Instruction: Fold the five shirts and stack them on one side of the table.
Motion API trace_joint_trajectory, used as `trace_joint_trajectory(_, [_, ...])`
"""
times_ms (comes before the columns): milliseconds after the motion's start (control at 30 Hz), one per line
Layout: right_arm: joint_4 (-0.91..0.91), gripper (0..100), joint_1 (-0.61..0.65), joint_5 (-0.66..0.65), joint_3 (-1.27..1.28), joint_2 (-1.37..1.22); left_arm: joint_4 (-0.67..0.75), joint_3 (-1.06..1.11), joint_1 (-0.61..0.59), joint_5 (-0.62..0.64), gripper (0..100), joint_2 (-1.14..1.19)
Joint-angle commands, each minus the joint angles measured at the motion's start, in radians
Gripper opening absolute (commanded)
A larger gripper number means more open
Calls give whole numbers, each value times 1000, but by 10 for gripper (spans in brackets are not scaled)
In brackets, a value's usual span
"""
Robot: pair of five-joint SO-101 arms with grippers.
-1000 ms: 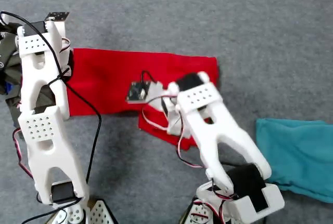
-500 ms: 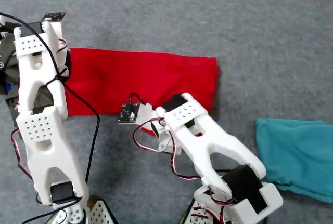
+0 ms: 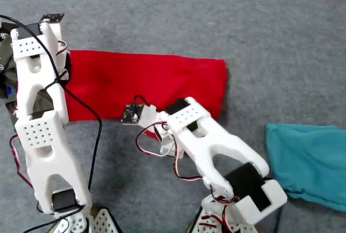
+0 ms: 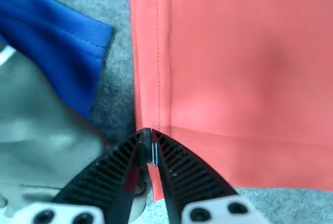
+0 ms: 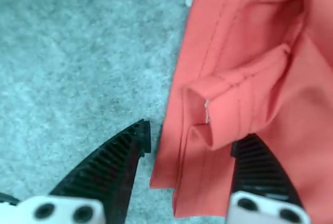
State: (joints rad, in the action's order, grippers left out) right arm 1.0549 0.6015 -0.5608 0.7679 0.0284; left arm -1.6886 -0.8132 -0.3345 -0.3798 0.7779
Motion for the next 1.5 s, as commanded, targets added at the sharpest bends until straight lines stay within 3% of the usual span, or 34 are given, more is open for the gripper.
trace_joint_trajectory(0, [-11,263,8,31,-18,-42,-3,-12,-12,-3,19,-31])
trace_joint_trajectory(100, [5,246,7,44,-31,-62,-5,-12,-12,-3,19,-31])
trace_joint_trajectory(400, [49,12,4,133,-97,-140,-5,-3,-35,-5,19,-82])
trace_joint_trajectory(667, [133,6,-12,184,-189,-148,-5,-3,-35,-5,19,-82])
trace_joint_trajectory(967, [474,6,-249,104,-739,-179,-5,-3,-34,-5,19,-82])
trace_joint_trajectory(1467, [730,8,-318,-110,-1692,-785,-5,-2,-32,-5,19,-81])
